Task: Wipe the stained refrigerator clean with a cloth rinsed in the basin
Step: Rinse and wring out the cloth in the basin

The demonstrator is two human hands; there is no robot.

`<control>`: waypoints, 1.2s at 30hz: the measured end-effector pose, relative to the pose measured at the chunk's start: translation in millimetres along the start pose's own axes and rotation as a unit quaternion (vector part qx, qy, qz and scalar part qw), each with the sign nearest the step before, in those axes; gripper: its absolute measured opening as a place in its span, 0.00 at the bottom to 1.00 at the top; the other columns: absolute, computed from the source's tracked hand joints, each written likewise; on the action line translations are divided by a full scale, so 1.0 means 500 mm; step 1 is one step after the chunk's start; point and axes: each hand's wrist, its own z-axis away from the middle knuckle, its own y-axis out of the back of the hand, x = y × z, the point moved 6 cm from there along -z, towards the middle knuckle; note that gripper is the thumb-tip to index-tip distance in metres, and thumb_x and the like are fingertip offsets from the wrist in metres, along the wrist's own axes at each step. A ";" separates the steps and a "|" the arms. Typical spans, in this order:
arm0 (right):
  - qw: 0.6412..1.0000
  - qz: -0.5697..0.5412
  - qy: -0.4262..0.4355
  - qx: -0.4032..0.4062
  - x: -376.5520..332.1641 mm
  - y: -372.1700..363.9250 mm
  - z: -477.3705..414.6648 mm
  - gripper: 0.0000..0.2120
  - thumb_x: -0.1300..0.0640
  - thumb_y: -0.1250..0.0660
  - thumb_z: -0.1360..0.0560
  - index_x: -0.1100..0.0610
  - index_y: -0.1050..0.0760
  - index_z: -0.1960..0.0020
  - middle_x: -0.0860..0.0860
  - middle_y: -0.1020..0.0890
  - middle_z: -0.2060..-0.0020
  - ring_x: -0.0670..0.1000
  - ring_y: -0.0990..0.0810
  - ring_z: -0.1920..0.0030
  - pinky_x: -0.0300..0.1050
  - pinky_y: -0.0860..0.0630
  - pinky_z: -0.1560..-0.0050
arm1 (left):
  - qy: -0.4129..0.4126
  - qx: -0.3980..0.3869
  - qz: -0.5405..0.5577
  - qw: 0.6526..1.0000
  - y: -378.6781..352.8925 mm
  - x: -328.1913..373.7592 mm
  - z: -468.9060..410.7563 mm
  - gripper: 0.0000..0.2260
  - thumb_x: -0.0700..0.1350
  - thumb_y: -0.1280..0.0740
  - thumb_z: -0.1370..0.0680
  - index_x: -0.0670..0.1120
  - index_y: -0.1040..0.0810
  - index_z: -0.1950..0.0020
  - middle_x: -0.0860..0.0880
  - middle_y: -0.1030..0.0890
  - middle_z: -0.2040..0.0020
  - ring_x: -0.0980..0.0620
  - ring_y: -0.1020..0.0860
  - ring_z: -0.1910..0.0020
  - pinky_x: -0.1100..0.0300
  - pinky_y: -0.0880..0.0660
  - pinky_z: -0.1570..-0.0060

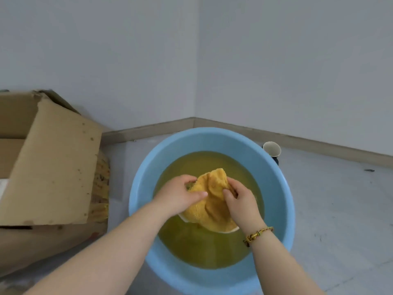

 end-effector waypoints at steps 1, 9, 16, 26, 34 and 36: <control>1.000 0.026 0.008 -0.013 0.022 -0.016 -0.030 0.16 0.62 0.42 0.22 0.55 0.29 0.35 0.49 0.22 0.42 0.48 0.26 0.42 0.36 0.33 0.45 | -0.009 -0.016 -0.049 0.999 -0.016 -0.012 -0.037 0.25 0.55 0.33 0.27 0.50 0.32 0.32 0.47 0.25 0.37 0.48 0.26 0.40 0.61 0.30 0.45; 0.985 0.099 0.113 -0.084 0.105 -0.095 -0.159 0.16 0.57 0.40 0.22 0.53 0.28 0.35 0.47 0.22 0.44 0.43 0.26 0.47 0.25 0.32 0.51 | -0.072 -0.079 -0.011 0.994 -0.129 -0.085 -0.250 0.20 0.57 0.37 0.26 0.48 0.28 0.38 0.49 0.24 0.42 0.51 0.27 0.44 0.58 0.30 0.44; 0.944 0.306 -0.064 -0.110 0.218 -0.093 -0.159 0.22 0.47 0.33 0.29 0.55 0.31 0.38 0.52 0.23 0.43 0.53 0.24 0.43 0.45 0.27 0.44 | -0.002 0.052 -0.099 0.994 -0.163 -0.142 -0.278 0.26 0.55 0.38 0.24 0.41 0.34 0.32 0.42 0.29 0.34 0.44 0.30 0.36 0.54 0.32 0.40; 0.981 0.058 -0.175 -0.055 0.247 -0.108 -0.149 0.13 0.57 0.33 0.28 0.60 0.27 0.45 0.53 0.21 0.52 0.54 0.22 0.49 0.41 0.26 0.51 | 0.059 0.043 0.095 0.993 -0.168 -0.165 -0.254 0.25 0.53 0.45 0.20 0.38 0.39 0.29 0.41 0.35 0.29 0.42 0.34 0.32 0.54 0.36 0.36; 0.961 -0.228 0.017 0.157 0.102 -0.134 -0.082 0.12 0.58 0.33 0.27 0.55 0.32 0.67 0.48 0.26 0.72 0.44 0.29 0.70 0.36 0.30 0.67 | -0.007 0.129 0.404 0.906 -0.131 -0.074 -0.176 0.22 0.57 0.45 0.22 0.41 0.25 0.42 0.43 0.22 0.46 0.45 0.24 0.47 0.52 0.27 0.44; 0.957 -0.190 0.039 0.214 0.079 -0.128 -0.088 0.16 0.55 0.35 0.26 0.54 0.36 0.70 0.46 0.30 0.74 0.45 0.33 0.72 0.37 0.35 0.70 | -0.017 0.119 0.441 0.890 -0.135 -0.062 -0.167 0.20 0.56 0.45 0.21 0.42 0.23 0.57 0.45 0.20 0.58 0.47 0.22 0.57 0.54 0.25 0.54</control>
